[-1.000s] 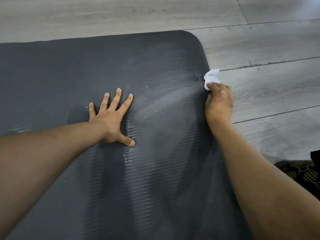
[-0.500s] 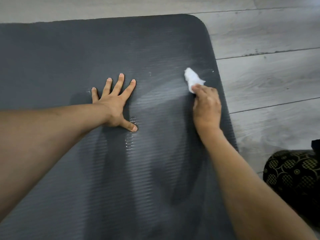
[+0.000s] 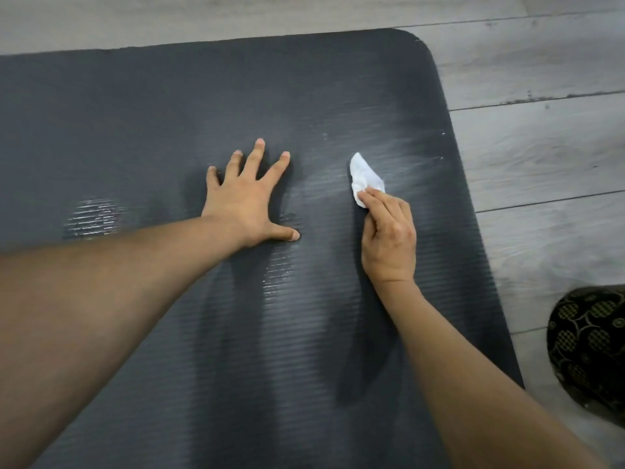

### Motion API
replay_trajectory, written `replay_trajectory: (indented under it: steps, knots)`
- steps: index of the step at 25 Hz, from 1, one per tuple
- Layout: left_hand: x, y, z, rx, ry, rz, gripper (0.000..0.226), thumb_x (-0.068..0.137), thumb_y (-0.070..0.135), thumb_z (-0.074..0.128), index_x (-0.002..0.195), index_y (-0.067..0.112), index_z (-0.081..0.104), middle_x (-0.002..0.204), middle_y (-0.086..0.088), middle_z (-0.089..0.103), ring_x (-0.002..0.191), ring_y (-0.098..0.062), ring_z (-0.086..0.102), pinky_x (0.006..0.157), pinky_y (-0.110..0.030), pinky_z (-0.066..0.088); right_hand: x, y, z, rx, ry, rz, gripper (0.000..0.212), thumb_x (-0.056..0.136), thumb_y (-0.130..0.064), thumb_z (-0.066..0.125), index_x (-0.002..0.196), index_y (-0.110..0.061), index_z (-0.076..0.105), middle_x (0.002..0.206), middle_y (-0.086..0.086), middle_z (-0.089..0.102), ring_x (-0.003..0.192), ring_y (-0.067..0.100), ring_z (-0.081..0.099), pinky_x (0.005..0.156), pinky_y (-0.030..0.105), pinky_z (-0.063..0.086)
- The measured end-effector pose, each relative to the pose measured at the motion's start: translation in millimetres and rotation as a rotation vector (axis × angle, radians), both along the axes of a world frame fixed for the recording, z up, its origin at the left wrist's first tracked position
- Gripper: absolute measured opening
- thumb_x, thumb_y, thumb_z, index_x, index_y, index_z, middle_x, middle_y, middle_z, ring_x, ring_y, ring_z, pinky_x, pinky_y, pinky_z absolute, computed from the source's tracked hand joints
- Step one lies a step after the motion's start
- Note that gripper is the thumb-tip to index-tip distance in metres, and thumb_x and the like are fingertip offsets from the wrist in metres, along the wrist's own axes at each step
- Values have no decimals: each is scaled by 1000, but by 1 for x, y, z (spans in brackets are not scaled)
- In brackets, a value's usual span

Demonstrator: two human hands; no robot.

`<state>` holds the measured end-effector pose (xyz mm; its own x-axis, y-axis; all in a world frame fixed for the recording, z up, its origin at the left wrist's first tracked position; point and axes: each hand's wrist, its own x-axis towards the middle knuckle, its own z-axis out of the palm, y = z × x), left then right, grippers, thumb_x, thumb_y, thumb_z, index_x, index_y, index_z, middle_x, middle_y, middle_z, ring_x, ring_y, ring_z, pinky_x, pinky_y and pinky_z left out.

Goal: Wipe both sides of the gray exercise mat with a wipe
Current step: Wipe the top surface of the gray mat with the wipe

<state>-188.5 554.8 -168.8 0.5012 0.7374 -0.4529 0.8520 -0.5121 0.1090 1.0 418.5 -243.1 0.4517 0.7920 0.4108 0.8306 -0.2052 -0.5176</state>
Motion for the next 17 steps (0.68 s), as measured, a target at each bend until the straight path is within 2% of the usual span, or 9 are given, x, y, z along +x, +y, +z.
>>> replay_trajectory:
  steps: [3,5,6,8,10,14,15,17]
  knots:
    - [-50,-61,7,197,-127,82,101,80,78,58,160,32,17,165,-9,17,148,-38,27,115,-58,32,-3,0,-1,9,-20,-2,32,90,3,52,115,-8,70,116,4,67,103,27,58,100,22,42]
    - [-86,-96,10,185,-101,102,99,77,81,55,157,29,27,161,-8,26,144,-37,32,112,-58,36,0,-1,-1,-1,-20,-15,34,91,3,52,118,-9,68,119,4,66,105,26,57,101,19,39]
    - [-101,-106,9,123,-53,106,106,73,86,53,158,30,22,164,-6,21,148,-36,26,115,-57,33,0,0,-1,-15,-23,-20,35,91,2,52,119,-10,68,120,3,66,106,25,56,102,17,38]
    - [-123,-114,2,-49,59,59,129,65,94,52,160,33,-11,169,-2,-15,157,-31,-4,126,-54,12,-4,0,-2,-36,-42,-19,35,91,0,52,120,-12,68,120,2,66,107,24,55,101,16,37]
    - [-131,-114,-5,-159,109,1,145,61,92,61,149,34,-38,158,3,-44,151,-28,-30,126,-54,-5,-3,-2,-2,-33,-50,-9,34,91,0,52,118,-12,69,118,2,67,105,25,56,98,19,40]
    - [-129,-113,-12,-180,74,31,149,62,86,69,146,35,-43,153,4,-51,148,-30,-36,124,-58,-9,-32,8,12,-46,74,-116,33,85,4,52,108,-9,72,105,7,70,98,30,58,92,26,44]
    - [-129,-113,-13,-178,75,34,149,61,86,70,146,35,-42,153,4,-51,148,-29,-36,124,-58,-9,-62,10,15,-40,93,-17,32,83,3,52,105,-9,72,103,8,70,96,32,60,89,28,45]
    - [-129,-112,-15,-175,89,30,149,60,86,70,148,35,-39,153,5,-50,148,-29,-35,124,-57,-10,-137,3,17,-101,56,328,32,83,-2,53,108,-9,72,106,6,70,96,30,61,87,31,49]
